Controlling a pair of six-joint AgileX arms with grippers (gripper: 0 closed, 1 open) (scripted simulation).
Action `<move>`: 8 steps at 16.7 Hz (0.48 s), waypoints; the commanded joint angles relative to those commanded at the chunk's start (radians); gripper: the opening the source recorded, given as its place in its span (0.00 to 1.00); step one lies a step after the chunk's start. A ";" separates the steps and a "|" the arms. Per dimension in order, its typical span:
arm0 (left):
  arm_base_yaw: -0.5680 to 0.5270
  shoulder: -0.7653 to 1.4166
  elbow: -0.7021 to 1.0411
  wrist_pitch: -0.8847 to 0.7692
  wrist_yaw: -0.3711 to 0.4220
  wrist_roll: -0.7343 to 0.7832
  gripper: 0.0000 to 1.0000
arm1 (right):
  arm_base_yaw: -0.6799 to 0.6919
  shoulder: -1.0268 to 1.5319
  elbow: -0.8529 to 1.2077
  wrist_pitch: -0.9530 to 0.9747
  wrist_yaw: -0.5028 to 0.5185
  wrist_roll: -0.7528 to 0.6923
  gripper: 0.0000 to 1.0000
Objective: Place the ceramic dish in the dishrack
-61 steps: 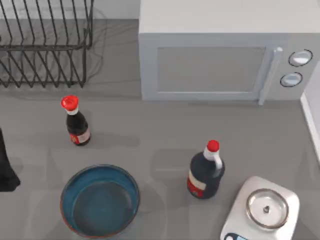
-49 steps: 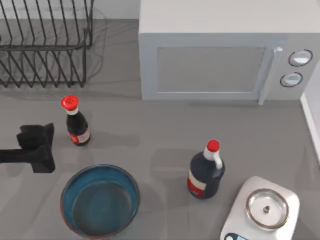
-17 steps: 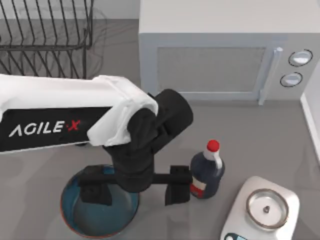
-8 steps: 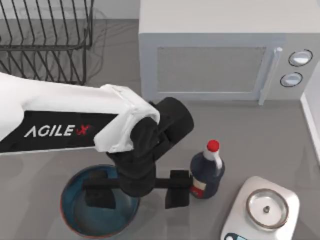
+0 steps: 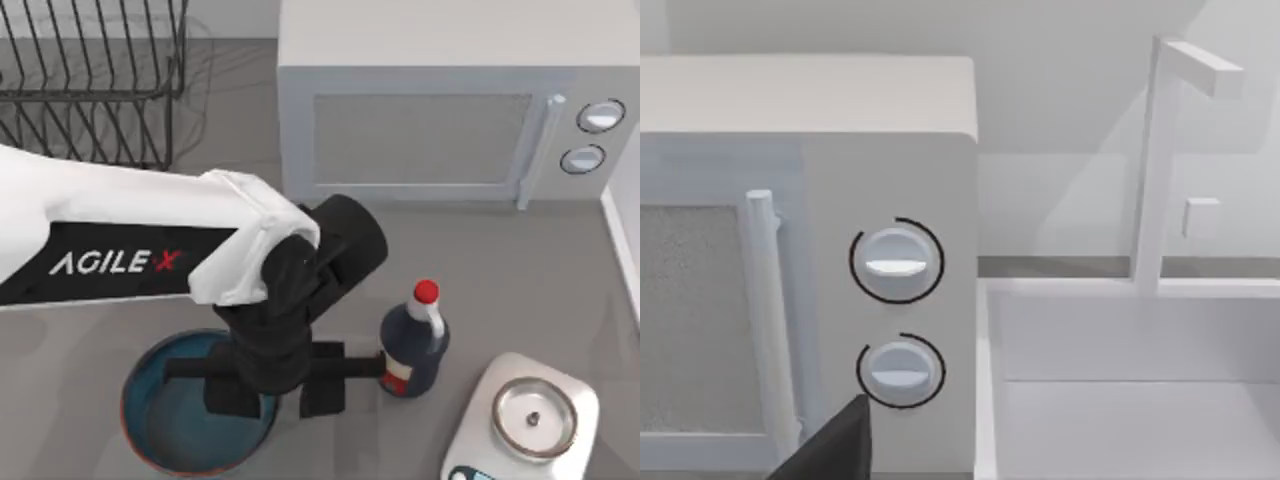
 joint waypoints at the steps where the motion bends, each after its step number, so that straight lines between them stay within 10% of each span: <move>1: 0.000 0.000 0.000 0.000 0.000 0.000 0.17 | 0.000 0.000 0.000 0.000 0.000 0.000 1.00; 3: 0.000 0.000 0.000 0.000 0.000 0.000 0.02 | 0.000 0.000 0.000 0.000 0.000 0.000 1.00; 8: 0.000 0.000 0.000 0.000 0.000 0.000 0.00 | 0.000 0.000 0.000 0.000 0.000 0.000 1.00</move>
